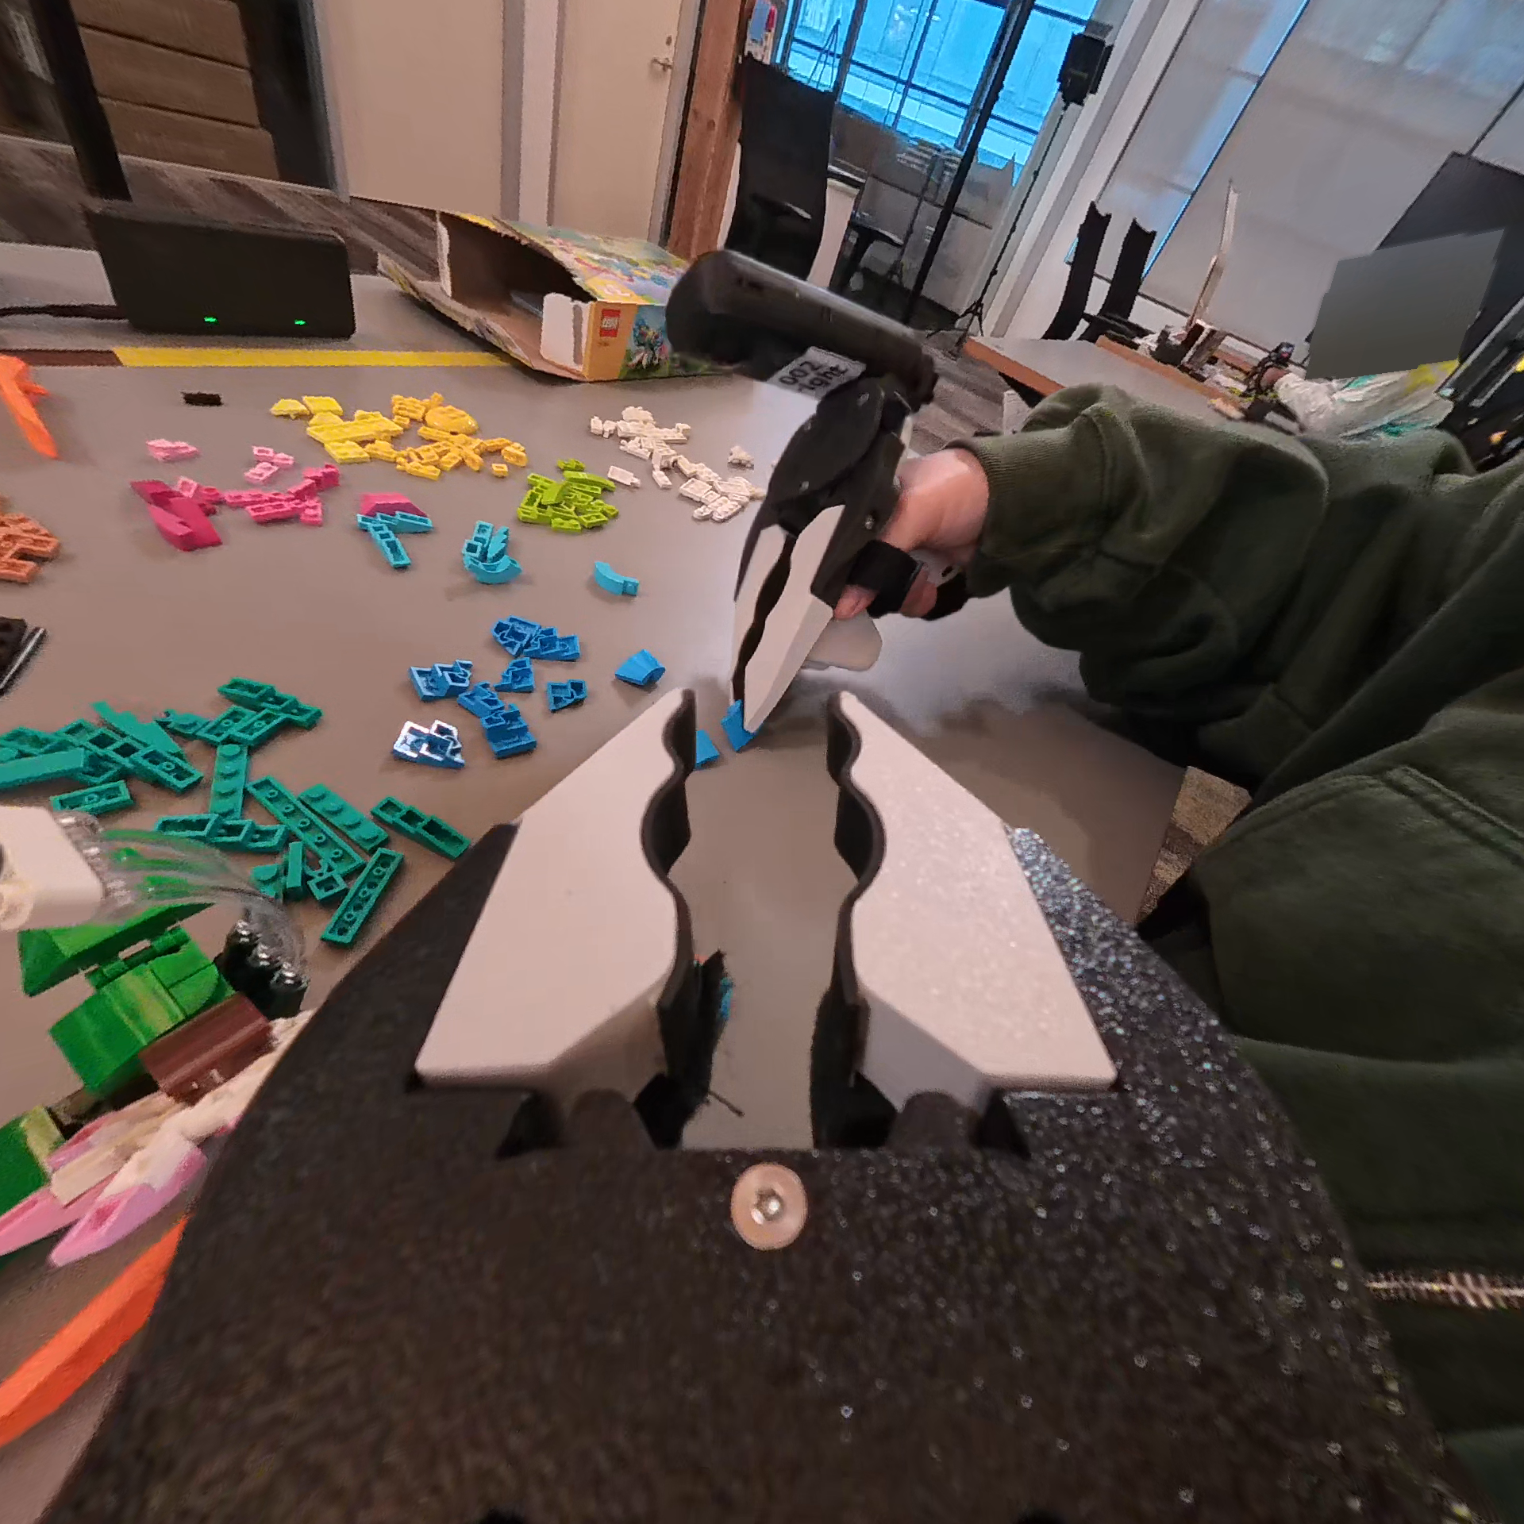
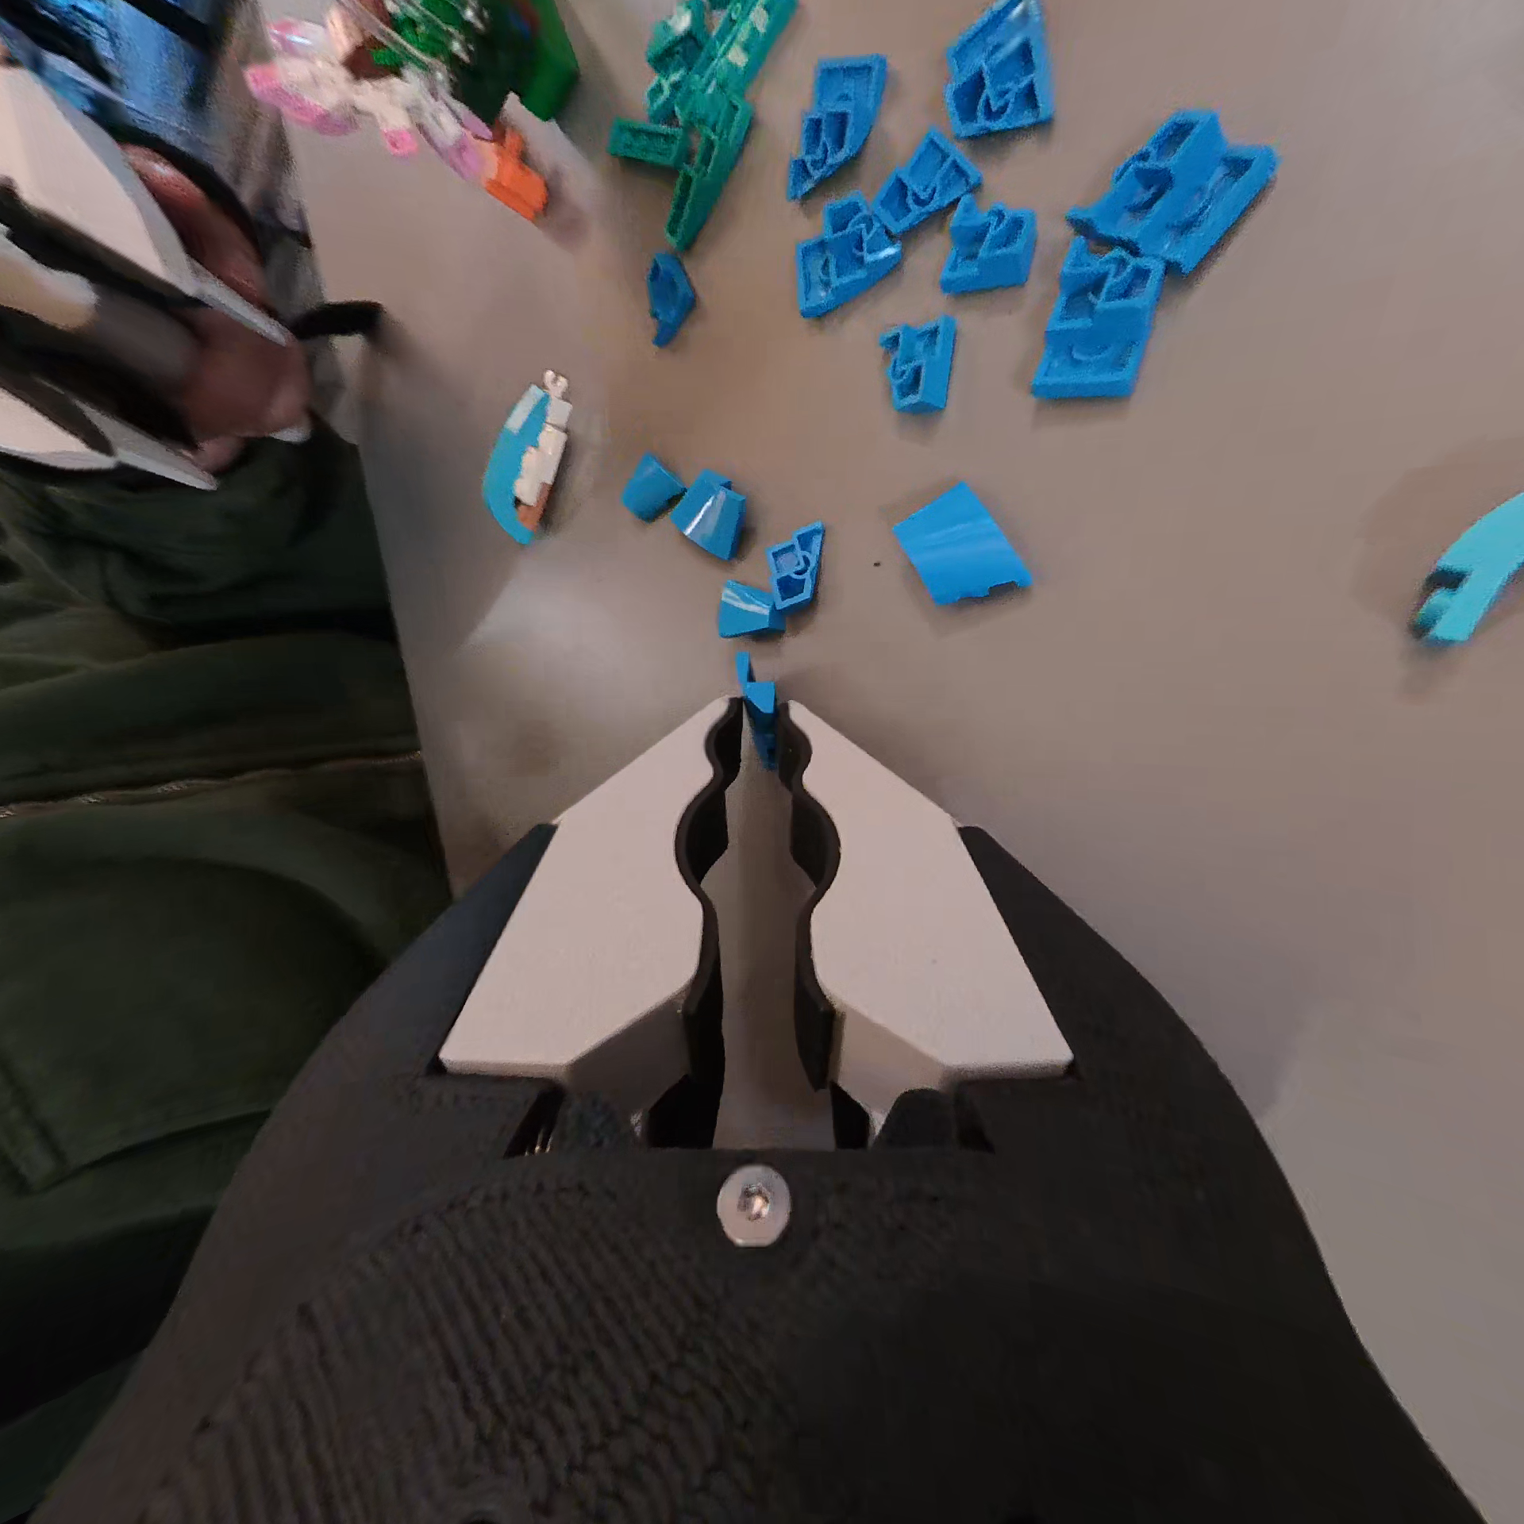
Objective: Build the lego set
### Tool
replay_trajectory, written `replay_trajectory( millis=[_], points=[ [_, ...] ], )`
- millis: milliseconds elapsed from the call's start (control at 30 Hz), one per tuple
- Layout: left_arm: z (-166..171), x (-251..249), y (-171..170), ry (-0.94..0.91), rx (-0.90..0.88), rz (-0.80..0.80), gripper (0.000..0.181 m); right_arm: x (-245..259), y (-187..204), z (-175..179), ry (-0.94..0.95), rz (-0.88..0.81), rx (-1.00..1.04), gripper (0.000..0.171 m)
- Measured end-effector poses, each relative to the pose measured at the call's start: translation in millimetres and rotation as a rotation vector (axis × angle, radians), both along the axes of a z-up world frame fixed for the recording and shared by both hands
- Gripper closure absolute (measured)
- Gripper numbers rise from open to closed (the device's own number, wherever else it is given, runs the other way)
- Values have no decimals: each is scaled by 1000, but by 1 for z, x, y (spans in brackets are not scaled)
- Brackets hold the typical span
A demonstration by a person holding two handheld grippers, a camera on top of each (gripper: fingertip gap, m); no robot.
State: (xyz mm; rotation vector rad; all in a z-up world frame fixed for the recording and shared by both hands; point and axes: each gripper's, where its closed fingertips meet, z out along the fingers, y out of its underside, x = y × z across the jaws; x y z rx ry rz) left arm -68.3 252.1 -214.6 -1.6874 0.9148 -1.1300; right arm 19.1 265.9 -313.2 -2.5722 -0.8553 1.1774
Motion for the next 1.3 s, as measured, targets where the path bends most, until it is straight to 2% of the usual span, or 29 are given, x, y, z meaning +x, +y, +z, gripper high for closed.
replay_trajectory(
  millis=[233, 300, 367, 500, 567, 667, 733, 833, 900, 1000, 1100, 1233, 1300],
  points=[
    [6, -7, -2, -7, 16, -36, 152, 12, 10, 4, -156, 16, 224, 141],
    [6, -10, -2, 1, 40, -35, 153, 14, 21, 10, -184, 53, 422, 142],
    [8, -11, 0, 0, 68, -26, 157, 13, 37, 16, -221, 63, 593, 152],
    [7, -5, 7, -3, 81, -21, 160, -11, 53, 14, -138, 13, 574, 150],
    [6, -2, 8, 4, 81, -22, 160, -17, 64, 8, -161, 6, 592, 150],
    [5, 0, 11, 12, 81, -16, 160, -24, 72, -1, -186, 26, 583, 150],
    [4, 2, 12, 17, 77, -15, 160, -27, 74, -2, -195, 52, 582, 160],
    [2, 5, 17, 30, 71, 1, 160, -31, 72, 0, -191, 113, 622, 161],
    [-1, 7, 24, 48, 57, 38, 161, -40, 69, 17, -132, 178, 771, 161],
    [-8, 9, 34, 86, 32, 100, 157, -60, 49, 62, 14, 343, 1136, 161],
    [-5, 17, 29, 26, -31, 48, 152, -70, 26, 90, 60, 482, 1437, 161],
    [0, 20, 23, -58, -107, -1, 156, -75, 11, 101, 65, 573, 1601, 161],
    [4, 20, 20, -102, -140, -32, 167, -76, 6, 103, 62, 607, 1649, 161]
  ],
)
